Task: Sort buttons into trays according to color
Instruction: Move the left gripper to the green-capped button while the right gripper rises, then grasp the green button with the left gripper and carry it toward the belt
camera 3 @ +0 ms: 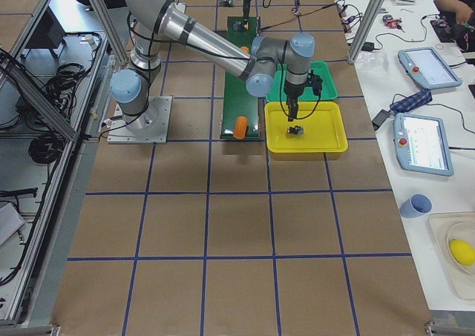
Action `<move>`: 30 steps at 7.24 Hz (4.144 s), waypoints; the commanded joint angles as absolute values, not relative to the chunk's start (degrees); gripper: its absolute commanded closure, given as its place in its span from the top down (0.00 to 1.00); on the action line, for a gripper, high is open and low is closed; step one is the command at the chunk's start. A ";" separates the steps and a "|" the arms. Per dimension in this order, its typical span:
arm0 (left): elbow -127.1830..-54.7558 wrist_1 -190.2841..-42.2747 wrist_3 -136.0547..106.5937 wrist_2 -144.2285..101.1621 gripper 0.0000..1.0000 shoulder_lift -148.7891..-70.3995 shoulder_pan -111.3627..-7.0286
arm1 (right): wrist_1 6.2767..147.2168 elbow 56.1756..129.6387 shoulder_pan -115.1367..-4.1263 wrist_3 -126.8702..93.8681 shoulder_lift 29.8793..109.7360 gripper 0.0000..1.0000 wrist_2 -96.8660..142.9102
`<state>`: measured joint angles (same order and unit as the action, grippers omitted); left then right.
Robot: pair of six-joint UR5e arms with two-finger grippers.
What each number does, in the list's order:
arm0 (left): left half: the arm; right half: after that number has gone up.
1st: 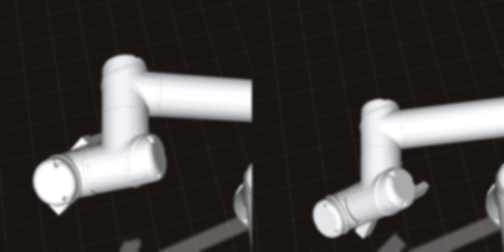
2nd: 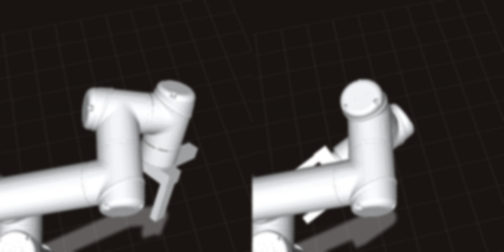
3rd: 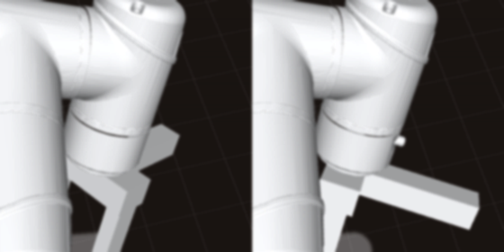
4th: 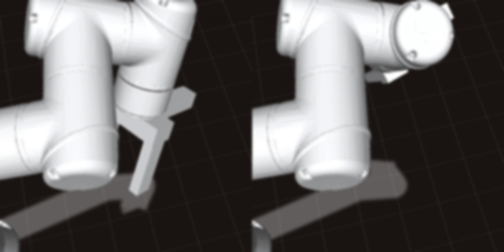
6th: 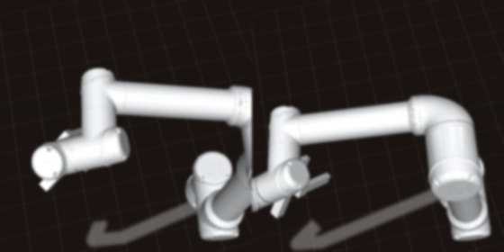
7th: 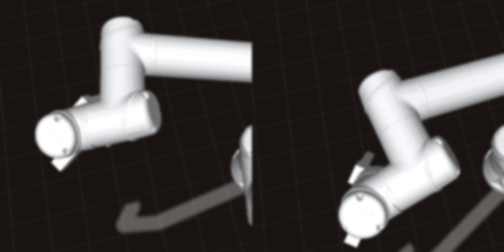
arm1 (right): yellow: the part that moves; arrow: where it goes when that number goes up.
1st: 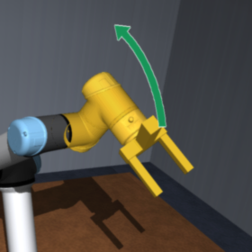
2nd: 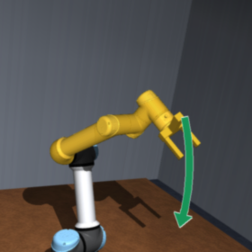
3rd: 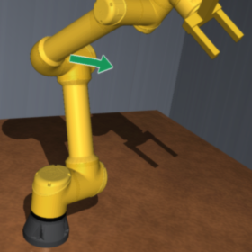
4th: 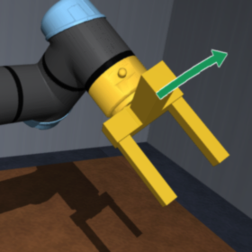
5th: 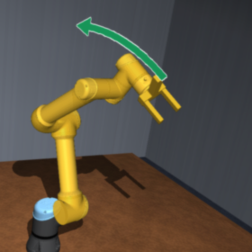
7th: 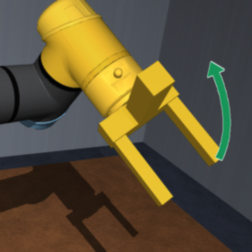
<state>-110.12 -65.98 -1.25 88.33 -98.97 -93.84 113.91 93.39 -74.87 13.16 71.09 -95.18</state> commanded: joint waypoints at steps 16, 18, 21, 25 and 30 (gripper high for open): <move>-129.90 -55.11 35.42 98.00 0.55 -99.22 -58.62 | 96.57 96.94 -77.08 11.25 86.66 1.00 -92.46; -130.08 -54.76 35.77 97.91 0.00 -98.79 -58.80 | 97.56 97.47 -76.99 11.34 86.57 1.00 -92.63; -128.42 -55.55 33.41 89.80 0.00 -94.85 -62.56 | 97.03 97.47 -77.08 11.34 86.84 1.00 -92.02; -112.63 -63.96 8.21 84.20 0.00 -96.15 -84.94 | 97.47 97.47 -77.08 11.51 85.79 1.00 -91.67; -114.61 -65.12 0.44 84.11 0.00 -100.19 -91.23 | 97.03 97.56 -78.91 10.99 85.61 1.00 -90.01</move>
<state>-114.09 -65.08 0.83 84.13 -99.51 -90.58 97.04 97.50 -77.68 11.40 85.79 -91.18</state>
